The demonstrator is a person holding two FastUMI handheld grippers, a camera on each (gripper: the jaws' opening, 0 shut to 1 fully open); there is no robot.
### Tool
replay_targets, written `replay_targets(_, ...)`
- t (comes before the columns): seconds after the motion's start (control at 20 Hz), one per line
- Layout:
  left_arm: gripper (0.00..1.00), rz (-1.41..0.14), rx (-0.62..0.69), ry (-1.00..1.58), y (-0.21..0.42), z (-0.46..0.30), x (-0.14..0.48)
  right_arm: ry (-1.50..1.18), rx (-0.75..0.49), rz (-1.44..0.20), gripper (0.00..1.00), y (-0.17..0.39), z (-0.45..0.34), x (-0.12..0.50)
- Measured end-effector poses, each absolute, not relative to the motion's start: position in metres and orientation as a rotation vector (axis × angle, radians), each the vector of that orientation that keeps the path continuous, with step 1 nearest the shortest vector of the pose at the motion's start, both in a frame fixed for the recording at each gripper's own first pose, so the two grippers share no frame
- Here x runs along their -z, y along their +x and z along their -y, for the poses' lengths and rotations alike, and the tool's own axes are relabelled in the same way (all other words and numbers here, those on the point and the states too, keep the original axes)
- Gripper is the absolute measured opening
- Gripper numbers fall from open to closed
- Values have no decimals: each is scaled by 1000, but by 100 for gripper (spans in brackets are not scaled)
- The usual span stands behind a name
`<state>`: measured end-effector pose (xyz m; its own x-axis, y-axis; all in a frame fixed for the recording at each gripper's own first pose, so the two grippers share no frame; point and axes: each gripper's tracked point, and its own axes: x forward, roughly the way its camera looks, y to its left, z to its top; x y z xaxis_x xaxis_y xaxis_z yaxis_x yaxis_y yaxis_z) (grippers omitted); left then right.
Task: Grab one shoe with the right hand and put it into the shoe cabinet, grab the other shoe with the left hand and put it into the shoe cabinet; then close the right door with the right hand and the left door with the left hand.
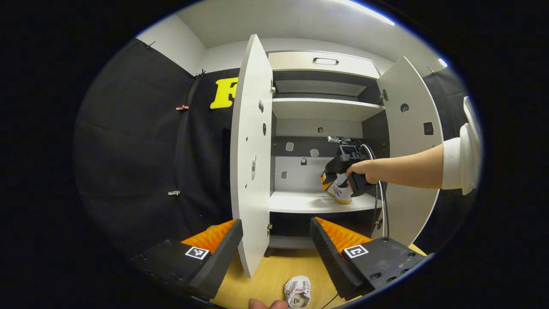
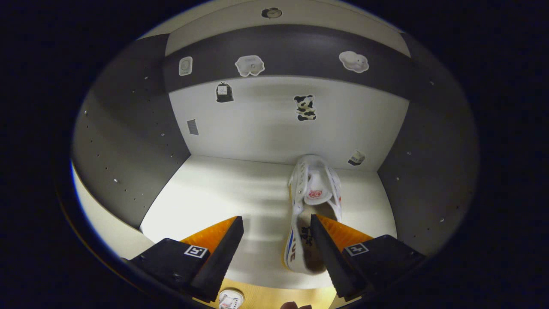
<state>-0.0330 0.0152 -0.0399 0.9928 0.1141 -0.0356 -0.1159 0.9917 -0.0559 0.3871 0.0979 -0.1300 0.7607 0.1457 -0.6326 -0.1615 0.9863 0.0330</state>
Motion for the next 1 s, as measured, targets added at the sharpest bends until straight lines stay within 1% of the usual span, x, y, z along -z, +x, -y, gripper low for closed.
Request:
replay_targets(0.05,98,-34,-106,-65,-34,-16,42,-5,-171,-655,99,377,-97,120)
replay_targets(0.3,98,-47,-72,-82,-36,-26,65,39,-228,-393,99,317,-96,61)
replay_targets(0.45,98,-36,-51,-64,-36,-29,80,102,-254,-273,98,260,-96,38)
replay_targets(0.6,98,-54,-17,-72,-38,-22,111,112,-254,-175,98,197,-88,33)
replay_targets(0.8,98,-144,48,-45,-40,-5,176,86,-258,-144,98,117,-78,51)
replay_targets(1.0,96,-286,111,-19,-47,15,256,71,-240,-151,98,66,-61,68)
